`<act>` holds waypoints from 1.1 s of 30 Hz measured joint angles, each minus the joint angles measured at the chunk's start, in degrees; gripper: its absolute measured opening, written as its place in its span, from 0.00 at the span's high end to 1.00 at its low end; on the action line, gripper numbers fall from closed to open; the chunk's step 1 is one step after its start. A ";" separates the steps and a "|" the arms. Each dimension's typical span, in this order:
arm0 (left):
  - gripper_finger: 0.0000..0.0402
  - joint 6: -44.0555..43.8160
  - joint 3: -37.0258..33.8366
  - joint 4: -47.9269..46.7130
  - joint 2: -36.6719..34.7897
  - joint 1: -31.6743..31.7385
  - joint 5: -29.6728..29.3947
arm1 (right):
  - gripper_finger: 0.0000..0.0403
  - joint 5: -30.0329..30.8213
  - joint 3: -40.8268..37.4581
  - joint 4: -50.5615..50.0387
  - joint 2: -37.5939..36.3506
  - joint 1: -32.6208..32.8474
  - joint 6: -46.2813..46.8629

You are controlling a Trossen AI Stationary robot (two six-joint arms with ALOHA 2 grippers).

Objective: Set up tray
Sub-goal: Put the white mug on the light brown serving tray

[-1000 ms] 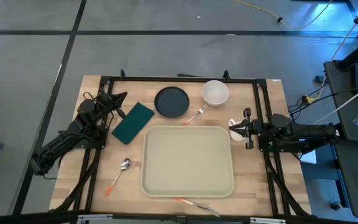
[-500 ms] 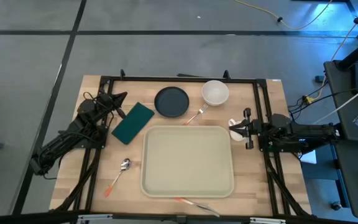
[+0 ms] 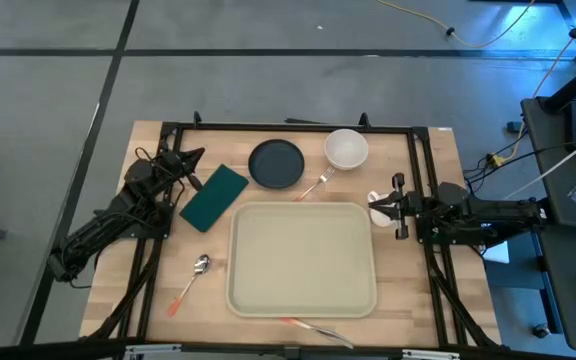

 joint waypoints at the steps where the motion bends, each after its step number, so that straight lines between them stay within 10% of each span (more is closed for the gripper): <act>1: 0.99 0.11 0.00 0.00 -0.02 0.00 0.00 | 0.93 0.01 0.00 0.32 0.00 -0.01 0.00; 13: 0.98 0.13 0.01 0.00 0.00 0.00 0.00 | 0.89 -0.05 0.00 4.33 0.00 -0.02 2.66; 27: 0.99 0.08 0.00 0.48 -0.02 0.00 0.00 | 0.42 1.97 0.00 8.99 0.02 -0.04 5.07; 33: 0.99 0.06 0.02 0.48 -0.02 0.00 0.00 | 0.40 15.97 7.55 -2.28 1.41 -0.26 14.20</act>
